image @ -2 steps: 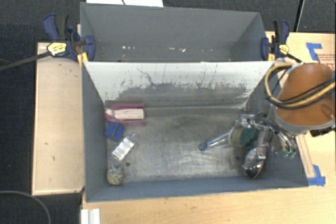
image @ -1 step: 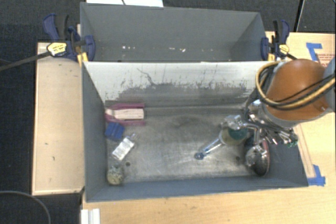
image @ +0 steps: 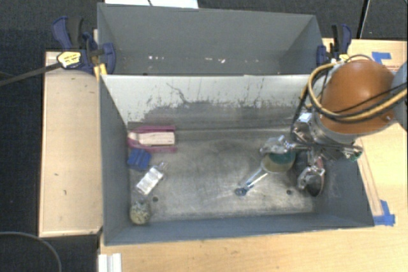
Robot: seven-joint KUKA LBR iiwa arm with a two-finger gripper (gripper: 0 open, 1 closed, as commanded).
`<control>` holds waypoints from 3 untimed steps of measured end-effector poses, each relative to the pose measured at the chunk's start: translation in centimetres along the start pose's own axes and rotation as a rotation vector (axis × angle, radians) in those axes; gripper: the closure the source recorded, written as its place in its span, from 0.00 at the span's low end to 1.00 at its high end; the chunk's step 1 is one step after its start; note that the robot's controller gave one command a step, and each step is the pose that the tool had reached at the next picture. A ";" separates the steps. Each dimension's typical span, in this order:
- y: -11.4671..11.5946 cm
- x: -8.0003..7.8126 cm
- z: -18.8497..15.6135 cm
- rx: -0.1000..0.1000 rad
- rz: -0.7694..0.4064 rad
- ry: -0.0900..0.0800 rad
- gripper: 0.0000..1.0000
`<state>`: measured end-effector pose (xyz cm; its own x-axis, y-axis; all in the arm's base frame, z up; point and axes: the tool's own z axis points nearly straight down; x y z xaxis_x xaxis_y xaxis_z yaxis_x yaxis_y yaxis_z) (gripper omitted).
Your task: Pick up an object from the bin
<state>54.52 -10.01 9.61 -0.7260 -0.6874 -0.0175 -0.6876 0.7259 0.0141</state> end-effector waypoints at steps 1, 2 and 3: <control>-1.2 1.5 1.1 -0.002 -0.690 0.004 0.00; -1.8 2.3 1.1 0.001 -0.679 0.020 1.00; -2.3 1.4 -12.7 0.016 -0.679 0.018 1.00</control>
Offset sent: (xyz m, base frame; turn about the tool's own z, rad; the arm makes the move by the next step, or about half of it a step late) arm -0.0045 -0.0410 -0.0173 -0.7327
